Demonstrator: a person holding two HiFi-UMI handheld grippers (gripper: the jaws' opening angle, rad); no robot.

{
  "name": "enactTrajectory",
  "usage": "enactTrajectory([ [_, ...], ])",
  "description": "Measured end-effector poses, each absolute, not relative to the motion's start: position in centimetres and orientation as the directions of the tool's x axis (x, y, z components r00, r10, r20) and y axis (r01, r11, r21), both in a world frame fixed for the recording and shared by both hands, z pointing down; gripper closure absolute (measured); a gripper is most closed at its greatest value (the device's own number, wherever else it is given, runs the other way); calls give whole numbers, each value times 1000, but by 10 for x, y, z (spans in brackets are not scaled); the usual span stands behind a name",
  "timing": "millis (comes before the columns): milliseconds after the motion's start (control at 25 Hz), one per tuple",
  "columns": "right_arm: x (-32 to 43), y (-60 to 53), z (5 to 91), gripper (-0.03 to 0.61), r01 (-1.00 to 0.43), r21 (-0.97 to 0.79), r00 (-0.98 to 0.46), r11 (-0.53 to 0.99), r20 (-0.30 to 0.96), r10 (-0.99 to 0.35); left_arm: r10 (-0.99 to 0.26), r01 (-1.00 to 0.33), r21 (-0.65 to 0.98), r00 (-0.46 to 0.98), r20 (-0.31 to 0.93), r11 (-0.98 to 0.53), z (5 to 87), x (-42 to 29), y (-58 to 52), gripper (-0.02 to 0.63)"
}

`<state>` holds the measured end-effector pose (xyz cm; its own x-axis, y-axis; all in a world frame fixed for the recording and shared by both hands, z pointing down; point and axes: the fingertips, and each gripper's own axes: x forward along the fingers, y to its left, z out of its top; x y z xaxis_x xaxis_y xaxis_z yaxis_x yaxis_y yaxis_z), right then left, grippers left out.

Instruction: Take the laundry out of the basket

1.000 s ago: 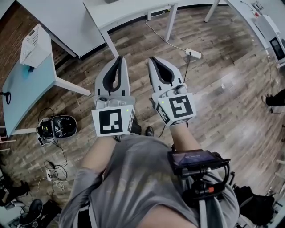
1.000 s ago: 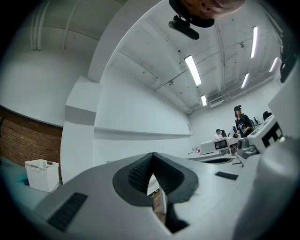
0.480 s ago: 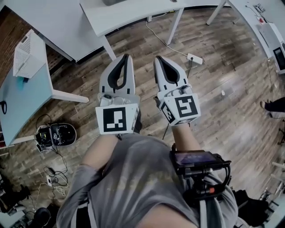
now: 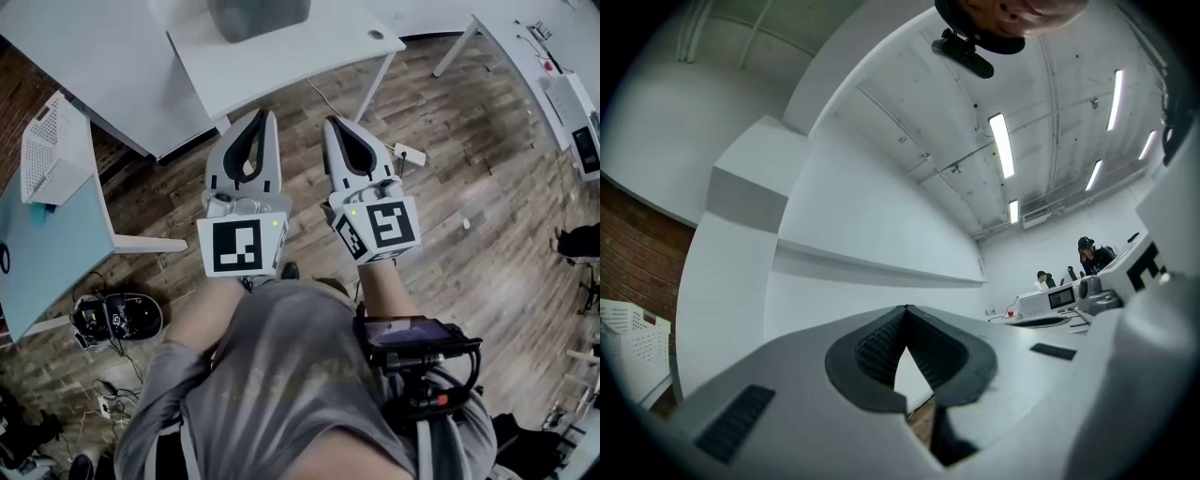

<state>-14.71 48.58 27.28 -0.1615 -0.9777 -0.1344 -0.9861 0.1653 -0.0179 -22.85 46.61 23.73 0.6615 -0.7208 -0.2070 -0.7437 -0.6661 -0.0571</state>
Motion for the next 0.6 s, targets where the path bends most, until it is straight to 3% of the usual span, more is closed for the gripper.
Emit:
enactTrajectory([
  [600, -84, 405, 275, 569, -995, -26, -95, 99, -133, -987, -704, -718, -70, 694, -152, -693, 260, -178, 376, 606],
])
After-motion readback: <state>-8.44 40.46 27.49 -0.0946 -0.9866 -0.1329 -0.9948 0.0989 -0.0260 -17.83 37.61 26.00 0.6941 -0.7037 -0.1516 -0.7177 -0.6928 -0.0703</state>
